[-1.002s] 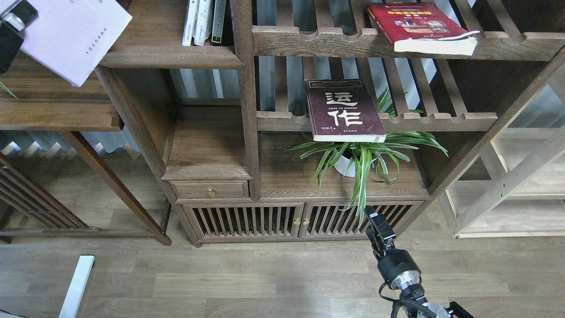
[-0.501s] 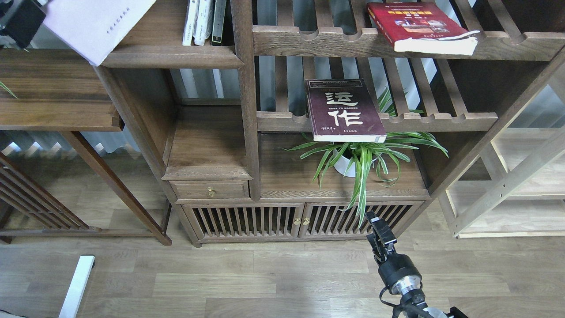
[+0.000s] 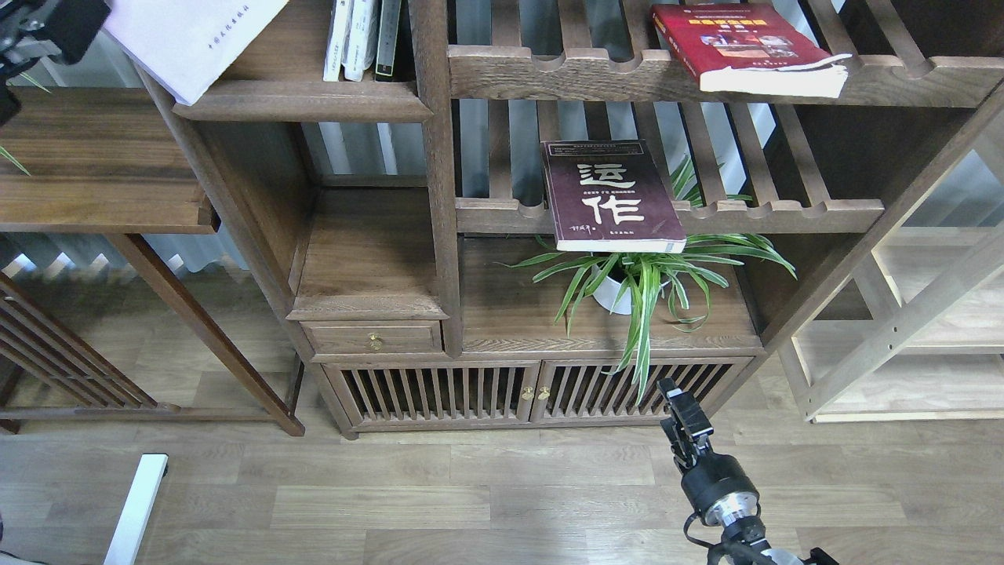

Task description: Organize books on shelf

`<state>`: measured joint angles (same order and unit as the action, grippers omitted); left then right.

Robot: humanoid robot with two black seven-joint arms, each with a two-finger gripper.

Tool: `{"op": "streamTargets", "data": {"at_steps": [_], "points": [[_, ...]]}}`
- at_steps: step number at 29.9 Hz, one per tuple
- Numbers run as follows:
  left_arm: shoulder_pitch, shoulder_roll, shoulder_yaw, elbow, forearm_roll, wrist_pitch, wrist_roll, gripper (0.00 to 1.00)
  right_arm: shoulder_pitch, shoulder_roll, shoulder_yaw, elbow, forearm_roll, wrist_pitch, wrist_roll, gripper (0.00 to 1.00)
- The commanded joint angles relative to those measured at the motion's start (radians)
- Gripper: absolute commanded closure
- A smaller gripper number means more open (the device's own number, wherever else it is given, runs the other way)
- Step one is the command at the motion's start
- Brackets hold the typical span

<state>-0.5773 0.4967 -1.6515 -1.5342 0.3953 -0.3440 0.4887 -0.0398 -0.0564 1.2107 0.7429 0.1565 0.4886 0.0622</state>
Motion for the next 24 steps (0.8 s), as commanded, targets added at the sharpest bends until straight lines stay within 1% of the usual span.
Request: {"op": "streamTargets", "data": {"at_steps": [1,10,13,19,24], "points": [[0.011,0.002,-0.016,-0.017,0.000,0.040,0.000,0.97,0.000,0.000,0.001,0.000,0.000,0.000,0.001,0.01],[0.011,0.002,-0.002,-0.038,0.060,0.167,0.000,0.96,0.000,0.000,0.000,0.001,0.000,0.000,-0.001,0.01],[0.005,0.002,0.024,-0.038,0.062,0.233,0.000,0.96,0.000,-0.002,0.000,0.001,0.000,0.000,-0.002,0.01],[0.000,0.002,0.074,-0.034,0.063,0.287,0.000,0.96,0.000,-0.002,0.000,0.000,0.000,0.000,-0.002,0.01],[-0.039,0.003,0.117,-0.020,0.065,0.327,0.000,0.96,-0.002,-0.006,0.001,0.000,0.000,0.000,-0.001,0.01]]}}
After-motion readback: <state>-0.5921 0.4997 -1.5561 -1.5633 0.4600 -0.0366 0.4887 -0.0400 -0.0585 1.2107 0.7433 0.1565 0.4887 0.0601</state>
